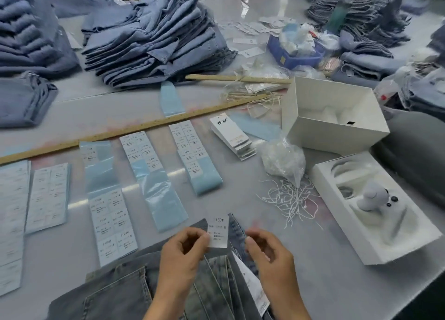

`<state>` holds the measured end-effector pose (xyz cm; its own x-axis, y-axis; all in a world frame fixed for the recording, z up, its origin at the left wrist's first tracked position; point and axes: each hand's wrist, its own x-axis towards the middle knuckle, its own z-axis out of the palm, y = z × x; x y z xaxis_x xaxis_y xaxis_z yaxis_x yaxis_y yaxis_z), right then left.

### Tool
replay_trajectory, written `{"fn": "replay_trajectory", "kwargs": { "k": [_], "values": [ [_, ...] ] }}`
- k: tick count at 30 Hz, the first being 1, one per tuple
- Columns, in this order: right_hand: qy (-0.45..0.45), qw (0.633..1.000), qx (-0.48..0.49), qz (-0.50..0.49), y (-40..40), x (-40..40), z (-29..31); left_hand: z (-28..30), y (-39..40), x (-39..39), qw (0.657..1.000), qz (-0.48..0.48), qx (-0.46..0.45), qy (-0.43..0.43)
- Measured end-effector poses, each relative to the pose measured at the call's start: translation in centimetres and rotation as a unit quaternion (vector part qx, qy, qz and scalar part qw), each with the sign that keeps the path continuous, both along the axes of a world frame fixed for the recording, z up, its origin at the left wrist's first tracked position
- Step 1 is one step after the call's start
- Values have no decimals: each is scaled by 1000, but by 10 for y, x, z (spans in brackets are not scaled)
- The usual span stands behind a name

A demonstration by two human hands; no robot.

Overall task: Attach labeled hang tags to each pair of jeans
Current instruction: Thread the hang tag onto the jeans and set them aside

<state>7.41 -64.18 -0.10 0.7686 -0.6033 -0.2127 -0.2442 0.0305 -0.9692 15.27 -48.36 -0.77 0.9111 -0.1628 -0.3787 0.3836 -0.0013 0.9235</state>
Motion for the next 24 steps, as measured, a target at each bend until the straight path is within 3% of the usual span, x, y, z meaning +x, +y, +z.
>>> {"fn": "replay_trajectory", "kwargs": {
  "k": [3, 11, 15, 18, 20, 21, 24],
  "values": [
    [34, 995, 89, 9, 3, 1, -3, 1, -14, -12, 999, -52, 2, -16],
    [48, 996, 69, 8, -5, 1, -11, -5, -25, -13, 992, -100, 59, -44],
    [47, 995, 56, -71, -25, 6, -15, -12, -47, 16, 996, 36, 84, 9],
    [55, 992, 41, -108, -43, 11, -20, -9, -84, 81, 983, 33, 158, -85],
    [63, 991, 30, -116, -51, 12, -25, -8, -117, 135, 951, -36, 233, -202],
    [69, 990, 25, -120, -55, 13, -28, -8, -133, 163, 919, -80, 280, -265],
    [77, 988, 17, -135, -64, 13, -36, -15, -168, 231, 778, -249, 420, -395]
  ]
}}
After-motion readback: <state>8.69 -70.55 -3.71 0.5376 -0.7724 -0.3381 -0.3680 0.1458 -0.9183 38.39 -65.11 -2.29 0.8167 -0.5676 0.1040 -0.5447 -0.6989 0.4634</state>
